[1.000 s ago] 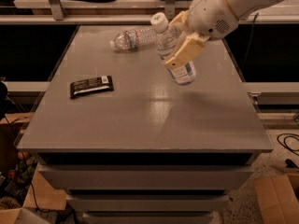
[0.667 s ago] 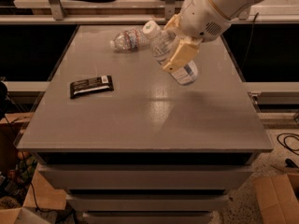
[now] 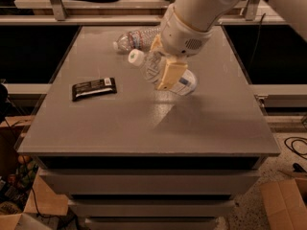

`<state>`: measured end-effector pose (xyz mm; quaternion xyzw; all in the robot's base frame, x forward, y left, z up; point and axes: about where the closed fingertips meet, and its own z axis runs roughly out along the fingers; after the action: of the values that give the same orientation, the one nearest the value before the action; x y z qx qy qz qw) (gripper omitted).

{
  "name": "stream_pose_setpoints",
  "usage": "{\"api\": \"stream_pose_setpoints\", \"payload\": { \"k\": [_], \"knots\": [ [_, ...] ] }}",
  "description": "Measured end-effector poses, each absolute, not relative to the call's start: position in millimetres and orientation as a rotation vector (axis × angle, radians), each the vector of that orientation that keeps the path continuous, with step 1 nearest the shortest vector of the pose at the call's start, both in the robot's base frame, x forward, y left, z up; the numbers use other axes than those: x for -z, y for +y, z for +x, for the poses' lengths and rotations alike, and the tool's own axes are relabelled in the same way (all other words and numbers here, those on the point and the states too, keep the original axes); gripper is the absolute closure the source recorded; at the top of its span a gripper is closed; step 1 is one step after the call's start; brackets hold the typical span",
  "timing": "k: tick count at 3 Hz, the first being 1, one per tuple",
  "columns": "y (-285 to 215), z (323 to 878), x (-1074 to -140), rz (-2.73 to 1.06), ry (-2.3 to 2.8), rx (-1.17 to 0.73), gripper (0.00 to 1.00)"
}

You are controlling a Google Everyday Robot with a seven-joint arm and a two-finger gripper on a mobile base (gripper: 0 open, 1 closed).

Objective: Knock blue plastic bottle over

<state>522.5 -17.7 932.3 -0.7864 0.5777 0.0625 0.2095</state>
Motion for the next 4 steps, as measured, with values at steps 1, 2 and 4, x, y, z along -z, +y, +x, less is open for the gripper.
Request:
{"api": "stream_pose_setpoints", "payload": {
  "k": [1, 2, 4],
  "knots": [
    [-1, 512, -916, -2.284, 1.584, -0.171, 1.00],
    [16, 501, -901, -2.362, 1.554, -0.188, 1.00],
    [40, 482, -883, -2.444, 1.497, -0.256, 1.00]
  ]
}}
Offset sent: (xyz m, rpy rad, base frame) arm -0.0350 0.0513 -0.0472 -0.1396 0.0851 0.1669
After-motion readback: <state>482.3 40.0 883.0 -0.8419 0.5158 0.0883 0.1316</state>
